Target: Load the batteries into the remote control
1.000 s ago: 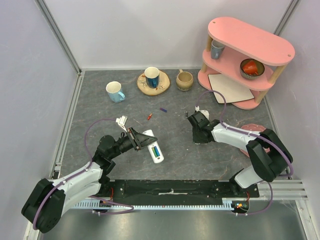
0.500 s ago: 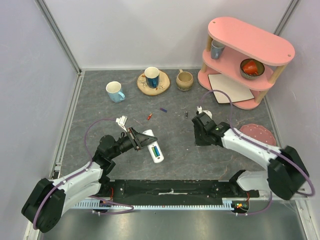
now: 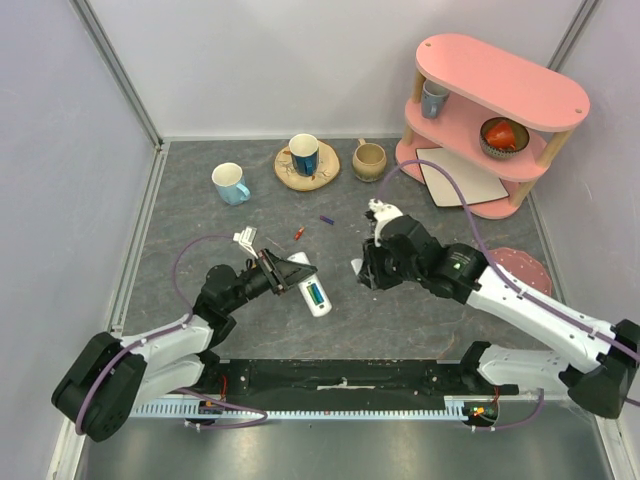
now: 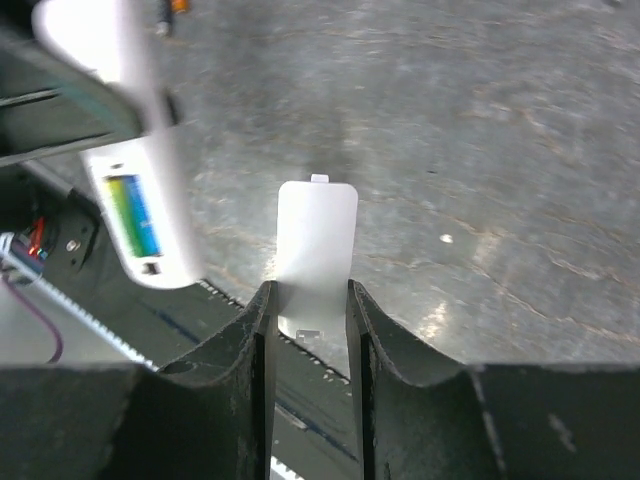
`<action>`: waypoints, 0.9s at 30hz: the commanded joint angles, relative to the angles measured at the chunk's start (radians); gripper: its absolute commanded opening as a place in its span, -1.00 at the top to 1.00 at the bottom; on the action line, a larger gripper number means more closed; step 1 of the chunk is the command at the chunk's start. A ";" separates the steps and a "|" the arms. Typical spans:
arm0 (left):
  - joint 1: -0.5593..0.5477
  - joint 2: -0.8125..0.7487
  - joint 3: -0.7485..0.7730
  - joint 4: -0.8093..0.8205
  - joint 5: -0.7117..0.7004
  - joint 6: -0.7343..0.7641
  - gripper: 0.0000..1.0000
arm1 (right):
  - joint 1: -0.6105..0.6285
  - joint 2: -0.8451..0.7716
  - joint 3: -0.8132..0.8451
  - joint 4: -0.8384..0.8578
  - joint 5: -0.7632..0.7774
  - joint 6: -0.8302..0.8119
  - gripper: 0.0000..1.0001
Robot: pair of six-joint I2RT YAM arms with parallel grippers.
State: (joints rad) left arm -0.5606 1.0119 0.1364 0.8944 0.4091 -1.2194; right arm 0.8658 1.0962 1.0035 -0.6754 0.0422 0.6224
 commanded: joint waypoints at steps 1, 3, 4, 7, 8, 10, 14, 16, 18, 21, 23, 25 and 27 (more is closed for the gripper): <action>0.001 0.053 0.061 0.118 -0.018 -0.017 0.96 | 0.088 0.083 0.151 -0.090 -0.039 -0.050 1.00; -0.001 0.079 0.065 0.143 -0.024 -0.026 0.96 | 0.120 0.148 0.227 -0.148 -0.039 -0.059 1.00; -0.002 0.088 0.066 0.147 -0.029 -0.029 0.96 | 0.136 0.166 0.247 -0.171 -0.041 -0.061 1.00; -0.007 0.116 0.062 0.173 -0.045 -0.051 0.96 | 0.147 0.231 0.323 -0.207 -0.097 -0.069 1.00; -0.009 0.120 0.058 0.196 -0.047 -0.060 0.96 | 0.147 0.257 0.336 -0.211 -0.105 -0.075 1.00; -0.012 0.134 0.054 0.213 -0.049 -0.063 0.96 | 0.151 0.295 0.369 -0.225 -0.116 -0.076 1.00; -0.012 0.140 0.055 0.219 -0.050 -0.058 0.96 | 0.167 0.352 0.420 -0.245 -0.123 -0.081 1.00; -0.012 0.145 0.057 0.218 -0.049 -0.052 0.96 | 0.174 0.385 0.440 -0.254 -0.120 -0.081 1.00; -0.012 0.151 0.058 0.218 -0.049 -0.052 0.96 | 0.180 0.406 0.457 -0.262 -0.119 -0.084 1.00; -0.012 0.155 0.061 0.201 -0.043 -0.054 0.96 | 0.185 0.439 0.481 -0.271 -0.110 -0.087 1.00; -0.012 0.156 0.063 0.195 -0.043 -0.052 0.96 | 0.188 0.459 0.492 -0.274 -0.108 -0.085 1.00; -0.012 0.155 0.063 0.189 -0.041 -0.051 0.96 | 0.191 0.473 0.504 -0.279 -0.094 -0.084 1.00; -0.012 0.152 0.062 0.187 -0.038 -0.052 0.96 | 0.194 0.479 0.515 -0.285 -0.084 -0.084 1.00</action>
State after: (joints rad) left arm -0.5690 1.1698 0.1677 1.0252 0.3878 -1.2568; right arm 1.0519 1.5600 1.4601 -0.9333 -0.0544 0.5537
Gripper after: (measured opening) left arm 0.333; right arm 0.359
